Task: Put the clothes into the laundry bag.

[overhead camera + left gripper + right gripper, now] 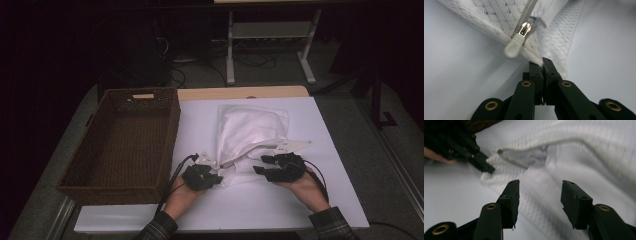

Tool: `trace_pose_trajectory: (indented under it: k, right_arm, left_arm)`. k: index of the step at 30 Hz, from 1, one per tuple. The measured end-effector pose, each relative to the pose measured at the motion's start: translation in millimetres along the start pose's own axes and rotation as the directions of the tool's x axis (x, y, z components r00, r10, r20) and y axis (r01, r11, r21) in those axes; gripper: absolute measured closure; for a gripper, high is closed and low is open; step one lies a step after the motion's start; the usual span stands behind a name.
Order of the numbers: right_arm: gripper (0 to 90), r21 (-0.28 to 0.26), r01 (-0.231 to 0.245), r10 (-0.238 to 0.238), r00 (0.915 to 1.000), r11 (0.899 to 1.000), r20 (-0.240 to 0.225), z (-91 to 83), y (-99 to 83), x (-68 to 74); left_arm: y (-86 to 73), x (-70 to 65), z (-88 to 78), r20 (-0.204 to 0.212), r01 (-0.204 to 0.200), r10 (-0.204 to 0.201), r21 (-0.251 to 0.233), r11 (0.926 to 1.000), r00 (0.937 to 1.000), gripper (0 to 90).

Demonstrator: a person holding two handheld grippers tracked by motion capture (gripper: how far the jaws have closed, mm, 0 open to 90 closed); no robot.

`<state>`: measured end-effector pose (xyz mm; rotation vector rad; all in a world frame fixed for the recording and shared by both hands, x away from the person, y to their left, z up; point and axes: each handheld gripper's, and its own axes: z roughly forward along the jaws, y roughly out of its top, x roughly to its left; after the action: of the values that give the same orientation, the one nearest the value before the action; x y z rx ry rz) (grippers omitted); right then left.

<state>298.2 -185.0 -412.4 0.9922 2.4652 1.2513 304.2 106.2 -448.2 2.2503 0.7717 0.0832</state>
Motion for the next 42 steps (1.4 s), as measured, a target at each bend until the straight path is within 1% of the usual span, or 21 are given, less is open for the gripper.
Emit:
trace_pose_trajectory:
  k: [1, 2, 3, 5, 9, 10, 11, 12, 13, 15, 16, 17, 18, 19, 20, 22, 23, 24, 29, 35, 42]
  right_arm:
    - [48.3, 0.015, -0.014, 0.014, 0.9999, 1.0, -0.001, -1.8, -8.6, -0.5]
    - [48.2, 0.015, -0.014, 0.014, 0.9999, 1.0, -0.001, -1.8, -8.6, -0.5]
    - [48.2, 0.042, -0.035, 0.035, 0.9994, 0.999, 0.0, -2.1, -20.9, -0.3]
    - [48.2, 0.057, -0.034, 0.034, 0.9994, 0.998, 0.0, -0.2, -26.6, 0.3]
    - [48.2, 0.061, -0.036, 0.037, 0.9993, 0.997, 0.0, 3.6, -27.1, 1.1]
    - [49.7, 0.058, -0.027, 0.027, 0.9996, 0.998, -0.004, 12.3, -24.1, 2.8]
    - [49.7, 0.058, -0.027, 0.027, 0.9996, 0.998, -0.004, 12.3, -24.1, 2.8]
    - [52.3, 0.057, -0.027, 0.028, 0.9996, 0.998, -0.006, 15.8, -22.4, 3.0]
    - [60.9, 0.067, -0.007, 0.008, 0.9998, 0.998, -0.016, 24.2, -18.0, 4.0]
    - [69.6, 0.072, 0.001, -0.001, 1.0, 0.997, -0.007, 30.5, -14.5, 3.7]
    - [69.6, 0.072, 0.001, -0.001, 1.0, 0.997, -0.007, 30.5, -14.5, 3.7]
    - [73.7, 0.068, 0.008, -0.007, 0.9999, 0.998, -0.009, 33.5, -13.0, 2.8]
    - [83.4, 0.074, 0.019, -0.02, 0.9998, 0.997, 0.007, 39.1, -9.9, 2.0]
    - [83.4, 0.074, 0.019, -0.02, 0.9998, 0.997, 0.007, 39.1, -9.9, 2.0]
    - [87.7, 0.074, 0.026, -0.027, 0.9995, 0.997, 0.016, 41.7, -8.8, 1.6]
    - [87.7, 0.083, 0.038, -0.042, 0.9983, 0.996, 0.04, 45.7, -6.9, 0.8]
    - [89.7, 0.083, 0.038, -0.042, 0.9983, 0.996, 0.04, 45.7, -6.9, 0.8]
    - [89.8, 0.086, 0.047, -0.052, 0.997, 0.995, 0.058, 53.9, -2.6, -1.1]
    - [89.8, 0.076, 0.049, -0.054, 0.9964, 0.996, 0.066, 56.8, -0.4, -2.1]
    - [89.9, 0.071, 0.058, -0.065, 0.9939, 0.996, 0.09, 69.0, 7.0, -4.6]
    - [89.9, 0.052, 0.045, -0.05, 0.993, 0.998, 0.107, 76.5, 12.6, -6.3]
  left_arm:
    - [0.0, 0.0, 0.0, 0.0, 0.0, 0.0, 0.0, 1.0, 1.0, 87.7]
    - [0.0, -0.2, 0.0, 0.0, 0.004, -0.004, 0.001, 1.0, 1.0, 87.7]
    - [0.1, -0.3, 0.0, 0.0, 0.003, -0.003, 0.001, 1.0, 1.0, 87.6]
    - [0.1, -0.3, 0.1, 0.0, 0.003, -0.003, 0.001, 1.0, 1.0, 87.7]
    - [0.2, -0.2, 0.1, 0.001, 0.002, -0.002, 0.002, 1.0, 1.0, 87.7]
    - [0.2, -0.2, 0.1, 0.001, 0.003, -0.003, 0.001, 1.0, 1.0, 87.7]
    - [0.2, -0.2, 0.1, 0.001, 0.003, -0.003, 0.001, 1.0, 1.0, 87.7]
    - [0.2, -0.2, 0.1, 0.001, 0.002, -0.002, 0.002, 1.0, 1.0, 87.7]
    - [0.2, -0.2, 0.1, 0.001, 0.002, -0.002, 0.002, 1.0, 1.0, 87.7]
    - [0.2, -0.3, 0.1, 0.0, 0.001, -0.001, 0.002, 1.0, 1.0, 87.7]
    - [0.2, -0.3, 0.1, 0.0, 0.001, -0.001, 0.002, 1.0, 1.0, 87.6]
    - [0.2, -0.2, 0.1, 0.0, 0.001, -0.001, 0.001, 1.0, 1.0, 87.6]
    - [0.1, -0.1, 0.1, 0.001, 0.002, -0.002, 0.001, 1.0, 1.0, 87.7]
    - [0.1, -0.1, 0.1, 0.001, 0.002, -0.002, 0.001, 1.0, 1.0, 87.7]
    - [0.1, -0.2, 0.1, 0.001, 0.002, -0.002, 0.001, 1.0, 1.0, 87.7]
    - [0.1, -0.2, 0.1, 0.001, 0.002, -0.002, 0.001, 1.0, 1.0, 87.7]
    - [0.1, -0.2, 0.1, 0.001, 0.002, -0.002, 0.001, 1.0, 1.0, 87.7]
    - [0.2, -0.3, 0.1, 0.0, 0.002, -0.002, 0.002, 1.0, 1.0, 87.7]
    - [0.2, -0.1, 0.1, 0.002, 0.003, -0.003, 0.001, 1.0, 1.0, 87.7]
    - [0.2, 0.1, 0.2, 0.003, 0.004, -0.004, 0.001, 1.0, 1.0, 87.7]
    - [0.3, 0.2, 0.2, 0.004, 0.003, -0.003, 0.002, 1.0, 1.0, 87.7]
